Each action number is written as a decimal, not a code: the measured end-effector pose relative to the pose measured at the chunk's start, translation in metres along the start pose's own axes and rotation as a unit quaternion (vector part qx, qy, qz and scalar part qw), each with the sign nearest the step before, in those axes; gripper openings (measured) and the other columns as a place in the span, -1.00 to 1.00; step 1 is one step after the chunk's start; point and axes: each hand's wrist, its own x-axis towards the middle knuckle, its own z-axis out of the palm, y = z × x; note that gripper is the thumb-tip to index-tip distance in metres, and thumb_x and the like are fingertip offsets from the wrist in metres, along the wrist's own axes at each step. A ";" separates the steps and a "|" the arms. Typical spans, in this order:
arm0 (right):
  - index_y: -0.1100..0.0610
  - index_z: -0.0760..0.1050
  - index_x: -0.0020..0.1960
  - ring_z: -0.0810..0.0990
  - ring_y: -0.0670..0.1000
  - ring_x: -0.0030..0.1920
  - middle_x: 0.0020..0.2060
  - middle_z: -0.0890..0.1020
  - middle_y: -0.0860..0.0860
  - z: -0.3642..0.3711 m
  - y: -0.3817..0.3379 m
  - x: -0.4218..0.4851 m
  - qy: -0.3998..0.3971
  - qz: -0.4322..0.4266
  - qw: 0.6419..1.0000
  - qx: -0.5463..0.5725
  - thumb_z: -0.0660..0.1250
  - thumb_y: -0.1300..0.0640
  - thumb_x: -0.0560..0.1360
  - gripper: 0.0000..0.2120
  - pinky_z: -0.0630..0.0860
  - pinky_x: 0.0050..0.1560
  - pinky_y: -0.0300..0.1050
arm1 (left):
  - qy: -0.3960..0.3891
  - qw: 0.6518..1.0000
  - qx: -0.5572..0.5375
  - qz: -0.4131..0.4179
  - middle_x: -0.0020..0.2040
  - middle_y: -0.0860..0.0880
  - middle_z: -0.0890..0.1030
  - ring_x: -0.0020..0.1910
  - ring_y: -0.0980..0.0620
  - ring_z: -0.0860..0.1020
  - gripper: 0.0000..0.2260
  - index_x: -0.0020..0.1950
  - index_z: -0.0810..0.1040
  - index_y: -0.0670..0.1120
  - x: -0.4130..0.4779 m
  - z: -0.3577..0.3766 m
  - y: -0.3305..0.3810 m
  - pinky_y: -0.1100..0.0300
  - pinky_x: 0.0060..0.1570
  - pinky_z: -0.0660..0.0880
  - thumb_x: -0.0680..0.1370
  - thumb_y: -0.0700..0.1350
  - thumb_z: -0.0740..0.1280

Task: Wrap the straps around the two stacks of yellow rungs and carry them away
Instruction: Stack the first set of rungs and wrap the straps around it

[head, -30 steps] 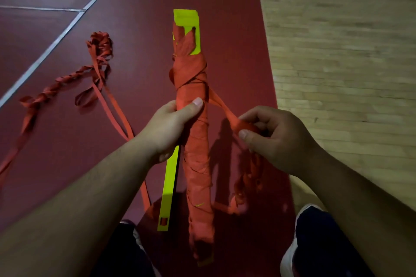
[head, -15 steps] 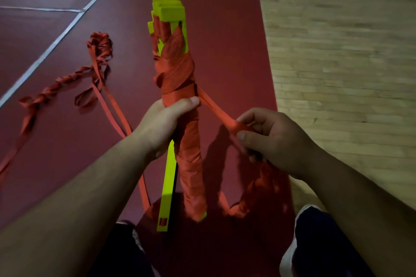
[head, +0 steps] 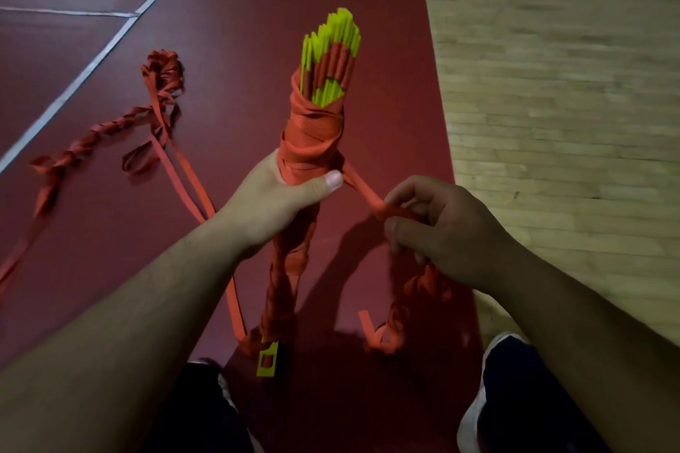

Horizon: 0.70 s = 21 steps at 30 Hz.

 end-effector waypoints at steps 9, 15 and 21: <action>-0.05 0.53 0.01 0.57 -0.12 -0.32 -0.26 0.65 -0.09 0.017 0.007 -0.002 -0.028 -0.034 0.996 -0.083 0.40 0.26 0.51 -0.78 0.44 -0.24 -0.31 | 0.061 0.982 -0.144 -0.105 0.14 -0.08 0.60 0.05 0.04 0.64 -0.42 0.36 0.34 -0.06 0.004 0.006 -0.005 0.01 0.16 0.55 0.40 0.03 0.43; 0.08 0.52 0.00 0.44 -0.19 -0.52 -0.49 0.58 -0.09 0.019 0.004 -0.004 -0.019 -0.007 0.999 0.029 0.36 0.36 0.53 -0.81 0.37 -0.43 -0.36 | -0.015 0.997 -0.065 -0.033 0.01 0.02 0.68 0.01 0.06 0.64 -0.48 0.26 0.49 -0.08 0.004 -0.001 -0.002 0.17 0.01 0.57 0.36 -0.05 0.56; -0.05 0.49 0.14 0.46 -0.08 -0.52 -0.36 0.60 0.03 0.021 0.005 -0.004 -0.064 0.003 0.997 0.051 0.34 0.33 0.55 -0.68 0.42 -0.46 -0.26 | 0.053 0.997 -0.048 -0.028 -0.16 0.06 0.67 -0.16 0.08 0.61 -0.81 -0.02 0.62 -0.06 0.003 0.004 -0.007 0.19 -0.09 0.54 0.41 -0.07 0.52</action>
